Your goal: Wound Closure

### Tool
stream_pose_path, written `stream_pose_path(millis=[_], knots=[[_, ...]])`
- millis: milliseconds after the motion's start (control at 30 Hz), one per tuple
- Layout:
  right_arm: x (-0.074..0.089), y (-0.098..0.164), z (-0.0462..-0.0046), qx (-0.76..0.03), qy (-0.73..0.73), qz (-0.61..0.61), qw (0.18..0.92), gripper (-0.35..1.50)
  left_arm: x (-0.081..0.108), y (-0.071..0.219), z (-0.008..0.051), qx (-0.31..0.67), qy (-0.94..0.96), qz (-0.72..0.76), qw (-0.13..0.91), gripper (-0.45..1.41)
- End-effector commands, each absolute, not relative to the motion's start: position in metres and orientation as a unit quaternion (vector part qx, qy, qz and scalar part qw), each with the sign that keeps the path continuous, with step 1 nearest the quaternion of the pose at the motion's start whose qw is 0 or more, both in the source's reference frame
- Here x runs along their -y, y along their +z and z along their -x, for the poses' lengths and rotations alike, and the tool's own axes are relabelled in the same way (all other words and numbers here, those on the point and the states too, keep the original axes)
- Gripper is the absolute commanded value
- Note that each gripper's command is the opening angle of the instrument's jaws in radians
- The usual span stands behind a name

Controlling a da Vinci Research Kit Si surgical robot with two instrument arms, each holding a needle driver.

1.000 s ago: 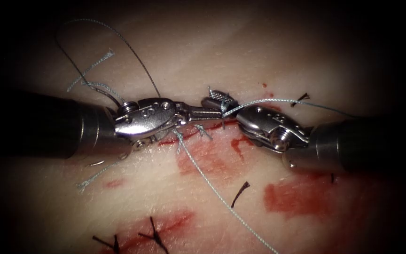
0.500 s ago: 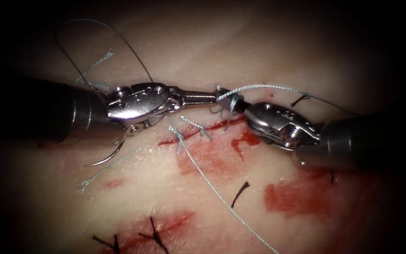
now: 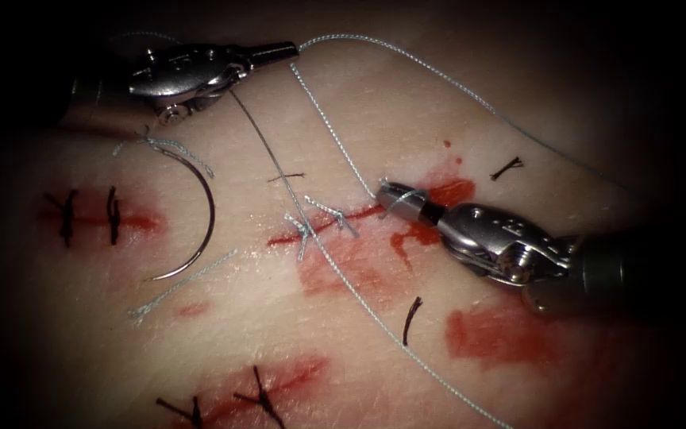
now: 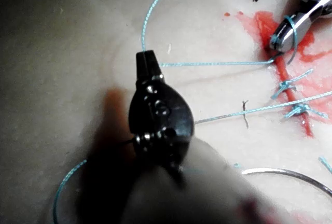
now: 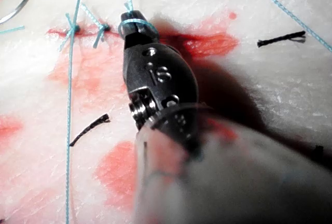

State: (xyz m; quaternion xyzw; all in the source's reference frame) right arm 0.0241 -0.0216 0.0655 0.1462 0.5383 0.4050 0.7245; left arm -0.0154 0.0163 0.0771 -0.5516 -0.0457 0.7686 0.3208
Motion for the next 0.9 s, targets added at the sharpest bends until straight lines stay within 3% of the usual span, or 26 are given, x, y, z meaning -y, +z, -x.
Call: stream_pose_path(millis=[33,533,900], knots=[[0.0223,0.0658,-0.0246,-0.541,0.390,-0.152,0.730,-0.35,-0.0162,0.0780,0.0159,0.049,0.769,0.551,0.320,-0.45],[0.0219,0.0640,-0.0211,-0.577,0.264,-0.188,0.750,-0.35,-0.0158,0.0785,0.0166,0.049,0.773,0.546,0.320,-0.45],[0.0239,0.0626,-0.0220,-0.574,0.236,-0.210,0.755,-0.35,-0.0187,0.0786,0.0168,-0.002,0.788,0.533,0.307,-0.45]])
